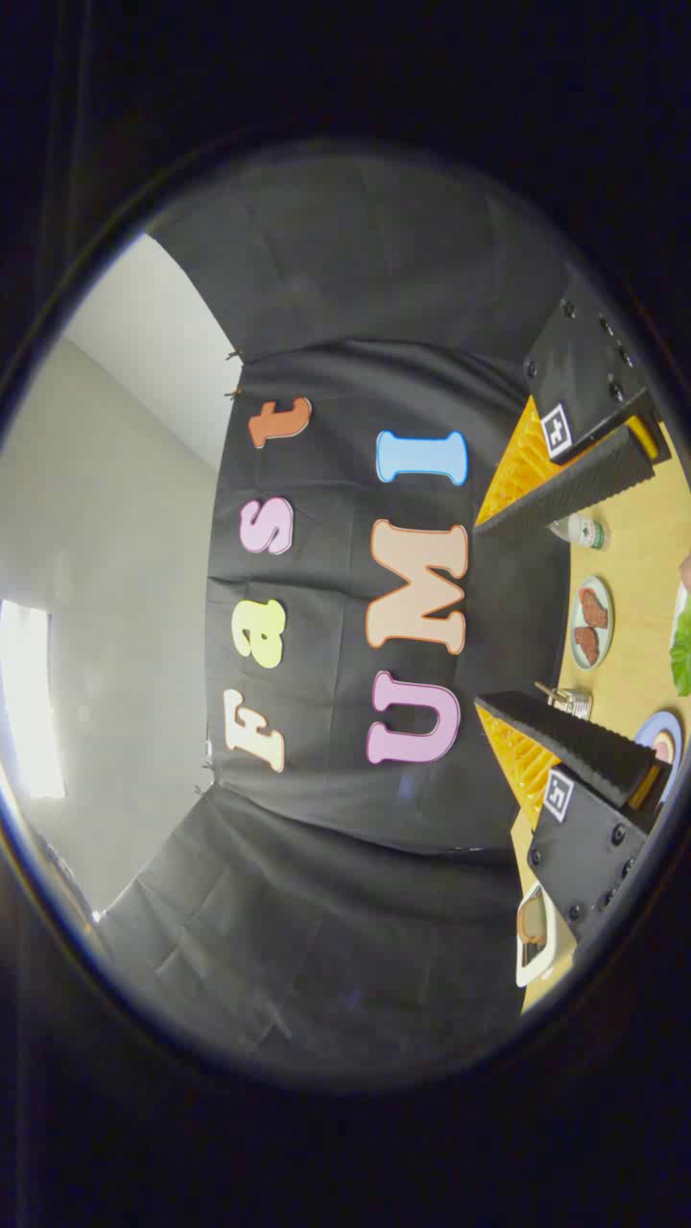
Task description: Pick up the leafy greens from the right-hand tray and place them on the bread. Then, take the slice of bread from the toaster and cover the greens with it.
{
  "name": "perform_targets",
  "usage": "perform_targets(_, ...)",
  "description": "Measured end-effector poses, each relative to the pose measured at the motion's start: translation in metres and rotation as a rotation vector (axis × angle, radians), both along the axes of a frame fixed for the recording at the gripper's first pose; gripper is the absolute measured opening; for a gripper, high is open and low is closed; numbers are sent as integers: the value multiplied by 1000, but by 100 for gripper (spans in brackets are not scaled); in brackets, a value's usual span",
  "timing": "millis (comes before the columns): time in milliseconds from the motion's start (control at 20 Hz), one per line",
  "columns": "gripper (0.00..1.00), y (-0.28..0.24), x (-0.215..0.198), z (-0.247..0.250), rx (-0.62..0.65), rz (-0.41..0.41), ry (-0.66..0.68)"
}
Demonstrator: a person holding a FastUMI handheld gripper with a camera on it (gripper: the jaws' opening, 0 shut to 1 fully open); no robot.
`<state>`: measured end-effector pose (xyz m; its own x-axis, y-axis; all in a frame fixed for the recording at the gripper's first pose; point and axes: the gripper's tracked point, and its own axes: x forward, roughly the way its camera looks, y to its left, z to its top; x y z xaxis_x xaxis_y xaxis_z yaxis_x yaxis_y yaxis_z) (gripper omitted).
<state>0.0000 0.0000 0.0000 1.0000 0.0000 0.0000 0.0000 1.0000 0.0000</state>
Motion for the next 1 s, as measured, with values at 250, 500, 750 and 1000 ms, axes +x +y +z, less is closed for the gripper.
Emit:
perform_targets(250, 100, -11, 2, -5, 53, -23, 14)
perform_targets(500, 100, -19, 9, -9, 81, -28, 18)
perform_targets(750, 100, -29, 11, -2, 65, -34, 0)
perform_targets(1000, 100, -31, 15, 4, 43, -28, -5)
